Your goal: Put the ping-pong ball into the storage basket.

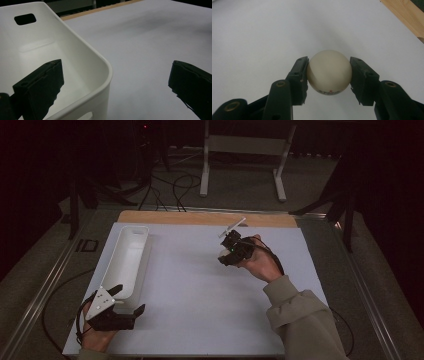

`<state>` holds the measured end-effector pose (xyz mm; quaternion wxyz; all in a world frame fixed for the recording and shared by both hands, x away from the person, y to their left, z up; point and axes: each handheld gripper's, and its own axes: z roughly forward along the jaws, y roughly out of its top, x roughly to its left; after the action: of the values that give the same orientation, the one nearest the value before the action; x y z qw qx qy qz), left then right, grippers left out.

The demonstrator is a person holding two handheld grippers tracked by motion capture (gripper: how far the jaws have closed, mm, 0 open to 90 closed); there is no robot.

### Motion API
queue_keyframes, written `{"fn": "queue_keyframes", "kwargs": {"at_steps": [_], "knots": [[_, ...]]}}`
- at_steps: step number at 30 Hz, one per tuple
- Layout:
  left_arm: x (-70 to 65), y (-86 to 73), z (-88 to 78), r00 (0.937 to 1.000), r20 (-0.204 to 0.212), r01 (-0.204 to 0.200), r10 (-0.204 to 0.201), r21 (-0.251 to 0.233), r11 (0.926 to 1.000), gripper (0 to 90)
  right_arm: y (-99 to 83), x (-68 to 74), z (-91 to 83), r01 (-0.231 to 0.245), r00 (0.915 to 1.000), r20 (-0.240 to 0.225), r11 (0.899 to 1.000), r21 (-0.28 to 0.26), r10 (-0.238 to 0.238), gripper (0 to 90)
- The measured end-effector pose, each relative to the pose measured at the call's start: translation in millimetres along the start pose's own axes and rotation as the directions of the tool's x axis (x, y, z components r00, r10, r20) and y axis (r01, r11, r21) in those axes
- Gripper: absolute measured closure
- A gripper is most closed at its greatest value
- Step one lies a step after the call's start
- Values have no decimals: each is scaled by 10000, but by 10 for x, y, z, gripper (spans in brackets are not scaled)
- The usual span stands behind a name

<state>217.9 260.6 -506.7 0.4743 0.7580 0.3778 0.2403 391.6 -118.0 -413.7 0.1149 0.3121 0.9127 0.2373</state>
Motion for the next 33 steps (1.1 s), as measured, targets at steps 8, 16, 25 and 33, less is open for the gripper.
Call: {"fn": "queue_keyframes", "kwargs": {"at_steps": [8, 16, 25, 33], "knots": [[-1, -1, 2, 10000, -3, 0, 0, 2, 10000, 5, 24, 23, 7, 87, 10000, -49, 10000, -8, -87, 511], [0, -1, 0, 10000, 0, 7, -7, -5, 10000, 5, 45, 55, 15, 189, 9998, -97, 9998, -52, -190, 512], [-1, -1, 0, 10000, 3, 5, -5, -5, 10000, 5, 68, 90, 19, 204, 9997, -137, 9998, -64, -205, 511], [0, 0, -1, 10000, 10, 10, -10, -15, 10000, 5, 122, 149, 26, 213, 9992, -321, 9997, -153, -218, 512]]}}
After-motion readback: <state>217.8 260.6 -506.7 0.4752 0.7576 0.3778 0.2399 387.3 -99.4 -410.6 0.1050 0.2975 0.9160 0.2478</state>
